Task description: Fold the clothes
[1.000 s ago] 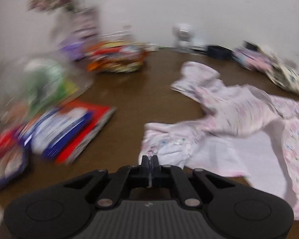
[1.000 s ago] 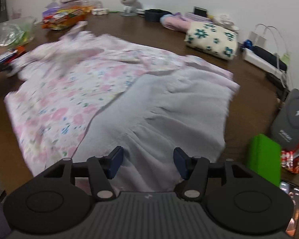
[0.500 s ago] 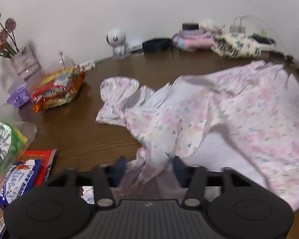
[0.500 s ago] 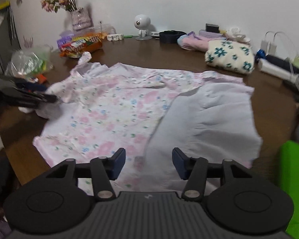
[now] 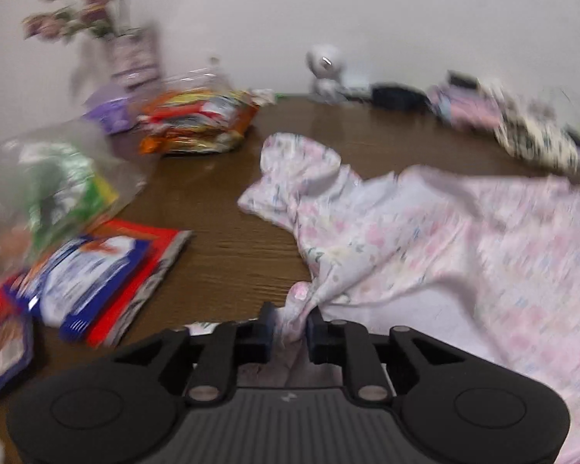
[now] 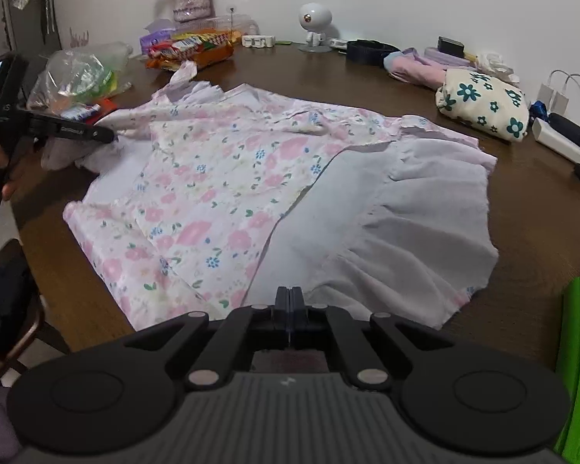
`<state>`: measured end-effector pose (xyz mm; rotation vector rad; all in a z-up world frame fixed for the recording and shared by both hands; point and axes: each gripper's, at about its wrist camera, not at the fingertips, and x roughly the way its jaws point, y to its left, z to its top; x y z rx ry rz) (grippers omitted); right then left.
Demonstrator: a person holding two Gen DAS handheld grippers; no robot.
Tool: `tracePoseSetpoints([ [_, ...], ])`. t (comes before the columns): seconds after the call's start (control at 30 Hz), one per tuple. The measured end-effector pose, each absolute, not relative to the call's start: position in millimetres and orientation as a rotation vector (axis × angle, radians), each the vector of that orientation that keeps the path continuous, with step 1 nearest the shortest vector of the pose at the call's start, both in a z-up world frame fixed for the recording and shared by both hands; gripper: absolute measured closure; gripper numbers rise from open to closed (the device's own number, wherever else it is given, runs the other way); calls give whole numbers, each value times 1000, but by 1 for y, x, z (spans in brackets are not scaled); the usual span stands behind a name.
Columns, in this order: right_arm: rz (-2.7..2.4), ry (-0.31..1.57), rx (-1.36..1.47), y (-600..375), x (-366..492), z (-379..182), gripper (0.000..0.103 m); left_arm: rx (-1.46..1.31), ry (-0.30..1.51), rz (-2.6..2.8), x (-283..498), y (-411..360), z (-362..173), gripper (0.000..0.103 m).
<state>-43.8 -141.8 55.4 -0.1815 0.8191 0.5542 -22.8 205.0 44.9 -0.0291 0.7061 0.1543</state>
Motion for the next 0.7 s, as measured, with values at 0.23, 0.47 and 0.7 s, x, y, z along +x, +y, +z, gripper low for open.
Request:
tracePoseSetpoints([
  [0.23, 582, 788, -185, -123, -35, 50, 64, -71, 824, -247, -57, 128, 39, 65],
  [0.47, 577, 747, -235, -111, -51, 44, 101, -35, 825, -268, -76, 112, 29, 101],
  [0.7, 609, 719, -179, -131, -66, 67, 103, -30, 781, -318, -101, 123, 35, 102],
])
